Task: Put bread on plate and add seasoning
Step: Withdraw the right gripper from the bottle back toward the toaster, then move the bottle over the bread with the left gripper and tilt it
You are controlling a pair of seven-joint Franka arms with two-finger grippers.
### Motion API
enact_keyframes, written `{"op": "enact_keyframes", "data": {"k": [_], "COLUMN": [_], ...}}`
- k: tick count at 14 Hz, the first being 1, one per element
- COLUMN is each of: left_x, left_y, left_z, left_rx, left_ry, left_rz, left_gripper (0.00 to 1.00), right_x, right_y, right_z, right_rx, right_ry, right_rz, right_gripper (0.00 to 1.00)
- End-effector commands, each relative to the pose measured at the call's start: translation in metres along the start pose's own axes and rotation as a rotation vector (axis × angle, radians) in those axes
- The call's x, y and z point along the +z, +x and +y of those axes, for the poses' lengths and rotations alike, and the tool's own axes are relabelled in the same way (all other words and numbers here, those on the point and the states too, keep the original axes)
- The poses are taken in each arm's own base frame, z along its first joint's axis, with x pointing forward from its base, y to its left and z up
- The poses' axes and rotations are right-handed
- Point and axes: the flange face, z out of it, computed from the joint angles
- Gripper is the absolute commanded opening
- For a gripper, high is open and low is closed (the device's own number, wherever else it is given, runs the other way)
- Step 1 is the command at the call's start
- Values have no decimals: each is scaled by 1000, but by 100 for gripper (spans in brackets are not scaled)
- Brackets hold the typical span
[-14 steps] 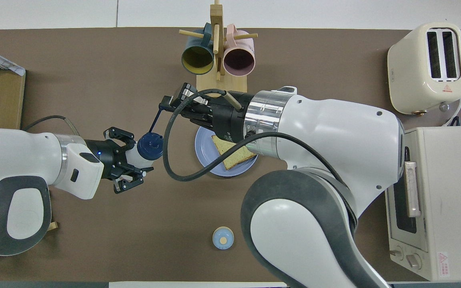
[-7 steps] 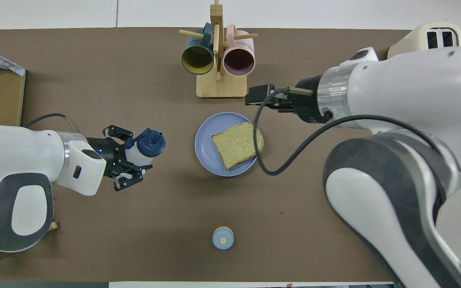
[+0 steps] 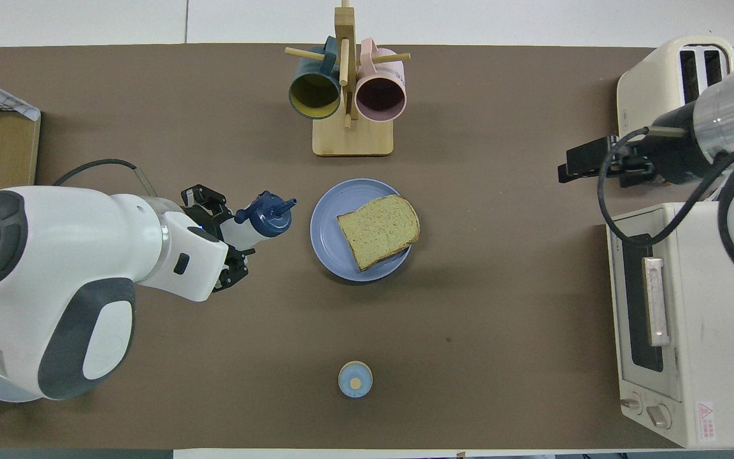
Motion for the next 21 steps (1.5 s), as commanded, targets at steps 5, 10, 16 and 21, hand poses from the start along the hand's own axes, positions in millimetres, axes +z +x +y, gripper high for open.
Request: {"op": "enact_keyframes", "data": {"k": [5, 10, 16, 21], "left_x": [26, 68, 146, 153], "left_y": [57, 80, 114, 127], "left_z": [8, 18, 37, 48], "left_rx": [43, 88, 109, 157], "left_ry": [100, 163, 212, 325], "left_rz": [-315, -564, -842, -1028], "left_gripper": [0, 0, 0, 0], "right_x": [2, -4, -4, -1], "right_y": [-43, -14, -16, -21], "right_z": [34, 42, 46, 51], "right_rx": [27, -51, -41, -37], "right_ry": [-94, -183, -181, -179], "right_rz": [-71, -28, -33, -61], "right_gripper": [100, 100, 100, 100]}}
